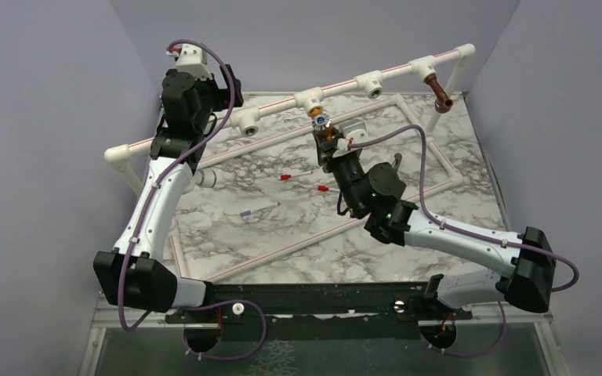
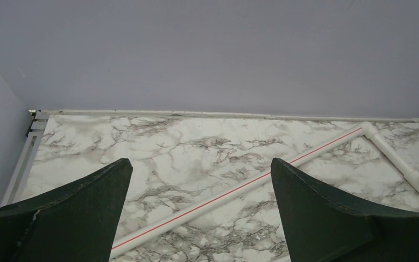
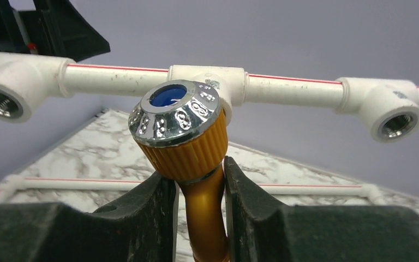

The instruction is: Install the water faucets

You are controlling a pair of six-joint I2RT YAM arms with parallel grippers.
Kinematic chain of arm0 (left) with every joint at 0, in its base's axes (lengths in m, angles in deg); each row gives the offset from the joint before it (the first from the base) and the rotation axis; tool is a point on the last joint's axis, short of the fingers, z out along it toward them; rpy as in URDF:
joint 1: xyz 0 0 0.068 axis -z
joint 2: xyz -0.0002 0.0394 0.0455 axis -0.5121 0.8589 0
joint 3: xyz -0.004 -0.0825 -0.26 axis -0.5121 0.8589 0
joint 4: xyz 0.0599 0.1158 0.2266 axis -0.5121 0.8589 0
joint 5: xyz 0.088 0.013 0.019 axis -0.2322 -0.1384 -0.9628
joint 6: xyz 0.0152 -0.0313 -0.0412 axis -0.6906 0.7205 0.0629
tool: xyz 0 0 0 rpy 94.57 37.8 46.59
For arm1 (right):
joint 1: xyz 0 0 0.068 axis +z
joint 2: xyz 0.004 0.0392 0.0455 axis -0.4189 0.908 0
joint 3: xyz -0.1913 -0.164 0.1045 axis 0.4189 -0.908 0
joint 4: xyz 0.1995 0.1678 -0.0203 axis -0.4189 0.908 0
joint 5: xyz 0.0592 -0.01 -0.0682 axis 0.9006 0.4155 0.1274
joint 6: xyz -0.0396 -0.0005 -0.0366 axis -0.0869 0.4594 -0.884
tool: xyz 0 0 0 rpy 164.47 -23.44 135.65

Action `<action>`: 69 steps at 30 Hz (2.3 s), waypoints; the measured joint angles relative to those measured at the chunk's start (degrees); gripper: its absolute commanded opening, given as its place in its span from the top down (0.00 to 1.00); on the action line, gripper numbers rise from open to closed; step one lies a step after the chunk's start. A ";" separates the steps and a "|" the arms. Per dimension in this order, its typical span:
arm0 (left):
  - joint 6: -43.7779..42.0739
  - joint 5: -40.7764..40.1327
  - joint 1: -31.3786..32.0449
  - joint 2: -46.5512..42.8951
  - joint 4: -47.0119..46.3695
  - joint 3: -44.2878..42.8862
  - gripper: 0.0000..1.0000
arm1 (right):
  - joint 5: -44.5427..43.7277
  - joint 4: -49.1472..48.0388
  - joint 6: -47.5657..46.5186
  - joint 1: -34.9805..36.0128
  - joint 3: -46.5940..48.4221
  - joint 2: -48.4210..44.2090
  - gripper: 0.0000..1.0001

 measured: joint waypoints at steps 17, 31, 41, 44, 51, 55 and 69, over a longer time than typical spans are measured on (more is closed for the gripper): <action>0.74 0.35 -0.04 -0.63 -1.49 0.94 0.01 | -9.94 -1.81 48.22 -0.37 -1.86 -0.55 0.99; 1.14 0.42 -0.04 -0.81 -1.31 1.09 0.01 | -11.93 3.15 88.19 -1.22 -3.67 -1.95 0.89; 1.38 0.87 -0.13 -0.72 -1.95 1.14 0.01 | -11.85 5.57 87.62 -0.55 -7.41 -5.09 0.20; 1.40 0.90 -0.15 -0.70 -1.97 1.14 0.01 | -11.80 6.25 85.18 -0.52 -8.70 -6.99 0.15; 1.40 0.96 -0.22 -0.68 -1.99 1.14 0.01 | -10.51 8.57 72.00 -0.55 -9.79 -15.23 0.15; 1.40 1.01 -0.26 -0.68 -1.99 1.14 0.01 | -8.04 11.41 59.43 -0.52 -8.33 -18.05 0.15; 1.49 1.07 -0.28 -0.57 -2.16 1.11 0.01 | 10.71 27.58 -1.84 -0.52 1.73 -20.79 0.15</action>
